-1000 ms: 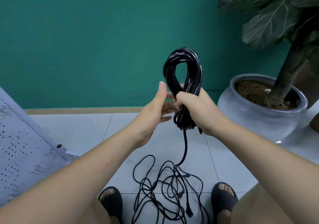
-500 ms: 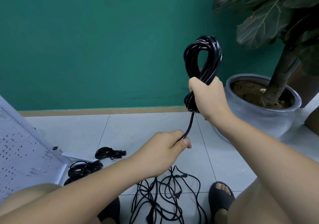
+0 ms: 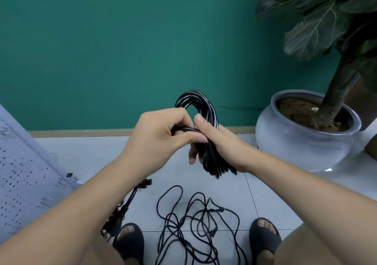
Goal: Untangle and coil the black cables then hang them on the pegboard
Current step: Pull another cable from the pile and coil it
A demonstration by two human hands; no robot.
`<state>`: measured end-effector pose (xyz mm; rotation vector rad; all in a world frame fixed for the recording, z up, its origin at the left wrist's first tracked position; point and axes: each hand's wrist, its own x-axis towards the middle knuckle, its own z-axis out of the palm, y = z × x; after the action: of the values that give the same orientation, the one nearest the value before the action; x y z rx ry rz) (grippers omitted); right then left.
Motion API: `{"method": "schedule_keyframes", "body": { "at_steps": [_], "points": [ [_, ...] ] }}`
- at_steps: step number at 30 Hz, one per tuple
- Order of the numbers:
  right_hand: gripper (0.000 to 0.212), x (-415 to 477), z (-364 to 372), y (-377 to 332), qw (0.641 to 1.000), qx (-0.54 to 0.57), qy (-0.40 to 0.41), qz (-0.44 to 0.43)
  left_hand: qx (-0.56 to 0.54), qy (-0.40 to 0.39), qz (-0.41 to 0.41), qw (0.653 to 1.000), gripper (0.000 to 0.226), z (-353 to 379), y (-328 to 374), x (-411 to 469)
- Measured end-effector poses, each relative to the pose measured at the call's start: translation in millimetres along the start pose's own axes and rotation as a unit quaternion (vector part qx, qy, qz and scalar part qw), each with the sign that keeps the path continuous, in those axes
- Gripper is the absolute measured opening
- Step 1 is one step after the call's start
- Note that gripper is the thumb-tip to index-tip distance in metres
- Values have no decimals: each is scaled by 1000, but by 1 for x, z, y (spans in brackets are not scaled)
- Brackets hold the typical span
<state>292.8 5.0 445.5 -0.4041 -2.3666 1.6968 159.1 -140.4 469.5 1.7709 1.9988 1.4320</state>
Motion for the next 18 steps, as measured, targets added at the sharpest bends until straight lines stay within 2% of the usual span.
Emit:
{"method": "schedule_keyframes", "body": {
  "at_steps": [2,4,7,10,14,18],
  "points": [
    [77,-1,3,-3,999,47,-18,-6,22,30,18,999,27,-6,-1,2],
    [62,-2,-1,-6,998,51,-37,-23,57,47,40,996,24,-13,-1,3],
    [39,-4,-8,-8,998,-14,-68,0,99,46,77,991,21,-22,-1,4],
    [21,-5,-7,-5,990,-66,-99,70,143,32,103,984,22,-24,-5,4],
    [24,-9,-6,-3,962,-150,-157,165,159,-8,114,981,19,-23,-11,7],
    [19,-15,1,-7,942,-216,-197,166,113,-68,50,990,22,-21,-15,13]
  ]
}}
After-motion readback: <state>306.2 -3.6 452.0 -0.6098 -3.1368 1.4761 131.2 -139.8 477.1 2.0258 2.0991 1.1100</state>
